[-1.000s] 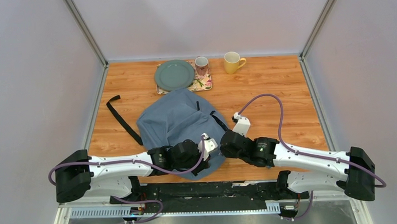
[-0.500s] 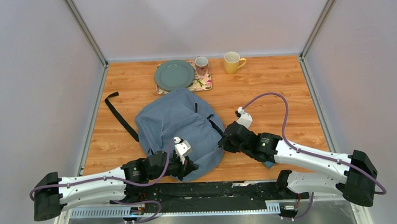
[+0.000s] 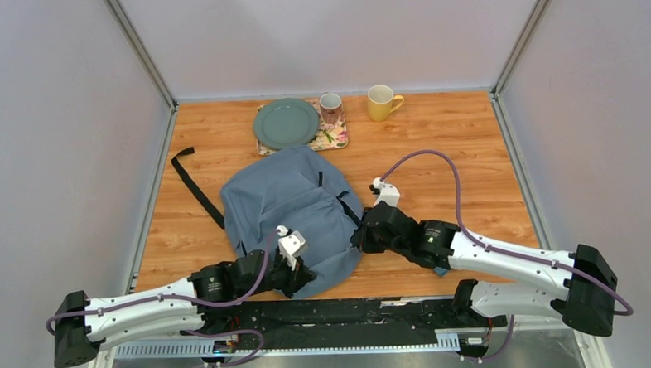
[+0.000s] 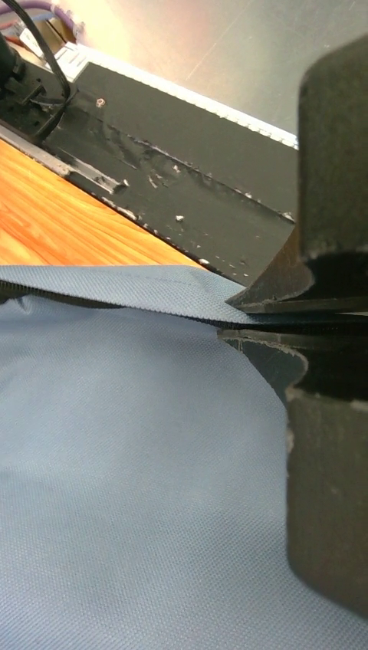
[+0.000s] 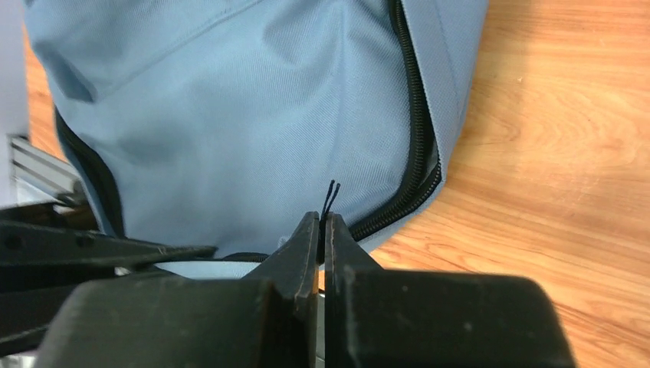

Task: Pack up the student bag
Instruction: Zip the student bag at the center of the board.

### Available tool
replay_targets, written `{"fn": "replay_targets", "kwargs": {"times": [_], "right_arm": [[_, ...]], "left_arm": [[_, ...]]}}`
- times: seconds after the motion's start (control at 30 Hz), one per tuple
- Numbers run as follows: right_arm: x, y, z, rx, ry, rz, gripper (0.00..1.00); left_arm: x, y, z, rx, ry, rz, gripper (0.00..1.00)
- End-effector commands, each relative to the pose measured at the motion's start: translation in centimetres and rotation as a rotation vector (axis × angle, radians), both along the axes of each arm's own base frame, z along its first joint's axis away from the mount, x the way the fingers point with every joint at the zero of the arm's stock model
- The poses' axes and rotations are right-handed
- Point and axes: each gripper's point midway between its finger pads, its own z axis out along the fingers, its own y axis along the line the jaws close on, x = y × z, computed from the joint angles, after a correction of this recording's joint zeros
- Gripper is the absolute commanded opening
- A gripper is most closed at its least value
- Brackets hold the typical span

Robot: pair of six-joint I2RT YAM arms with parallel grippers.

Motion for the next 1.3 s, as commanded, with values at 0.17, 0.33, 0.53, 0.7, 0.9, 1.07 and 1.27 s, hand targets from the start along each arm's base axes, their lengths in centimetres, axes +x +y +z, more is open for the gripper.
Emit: {"fn": "replay_targets", "kwargs": {"times": [0.17, 0.33, 0.53, 0.7, 0.9, 1.07, 1.27], "right_arm": [[0.8, -0.7, 0.0, -0.312, -0.227, 0.110, 0.00], [-0.4, 1.4, -0.1, -0.293, -0.229, 0.153, 0.00], [-1.2, 2.5, 0.1, -0.237, -0.221, 0.141, 0.00], [-1.1, 1.8, -0.1, -0.242, -0.220, 0.112, 0.00], [0.5, -1.7, -0.5, -0.339, -0.255, -0.025, 0.00], [1.7, -4.1, -1.2, -0.372, -0.262, -0.132, 0.00], [2.7, -6.1, -1.8, -0.379, -0.247, -0.218, 0.00]], "left_arm": [[0.9, 0.3, 2.5, 0.113, -0.041, 0.013, 0.51], [0.6, -3.0, 5.3, 0.018, -0.059, -0.071, 0.59], [-0.5, -6.1, 3.3, 0.047, 0.007, -0.177, 0.59], [-1.2, -7.2, 0.6, 0.097, 0.065, -0.219, 0.42], [-1.5, -5.6, -2.4, 0.175, 0.118, -0.187, 0.00], [-2.5, -2.9, -4.5, 0.189, 0.151, -0.169, 0.00], [-2.9, 0.7, -6.1, 0.229, 0.148, -0.119, 0.00]]}}
